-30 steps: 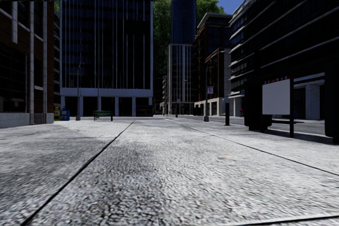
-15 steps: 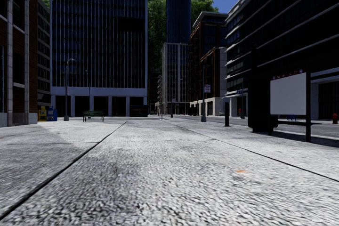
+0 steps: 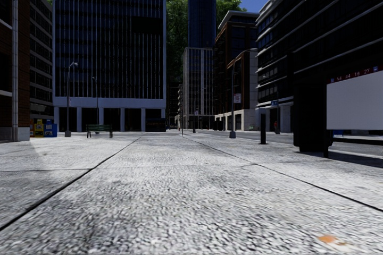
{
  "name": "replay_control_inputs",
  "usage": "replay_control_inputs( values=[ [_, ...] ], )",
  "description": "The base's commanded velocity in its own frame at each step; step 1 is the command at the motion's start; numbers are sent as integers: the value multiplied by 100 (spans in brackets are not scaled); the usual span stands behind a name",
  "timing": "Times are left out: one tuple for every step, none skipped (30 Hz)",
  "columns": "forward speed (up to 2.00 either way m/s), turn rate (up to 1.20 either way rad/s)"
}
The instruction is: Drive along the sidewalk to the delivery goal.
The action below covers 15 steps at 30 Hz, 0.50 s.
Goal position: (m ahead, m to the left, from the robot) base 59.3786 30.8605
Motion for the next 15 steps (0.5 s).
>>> replay_control_inputs(
  values=[
    [200,-9],
    [200,-9],
    [200,-9],
    [200,-9],
    [200,-9],
    [200,-9],
    [200,-9],
    [200,-9],
    [200,-10],
    [200,-10],
    [200,-10],
    [200,-10],
    [200,-11],
    [200,-11],
    [200,-11]
  ],
)
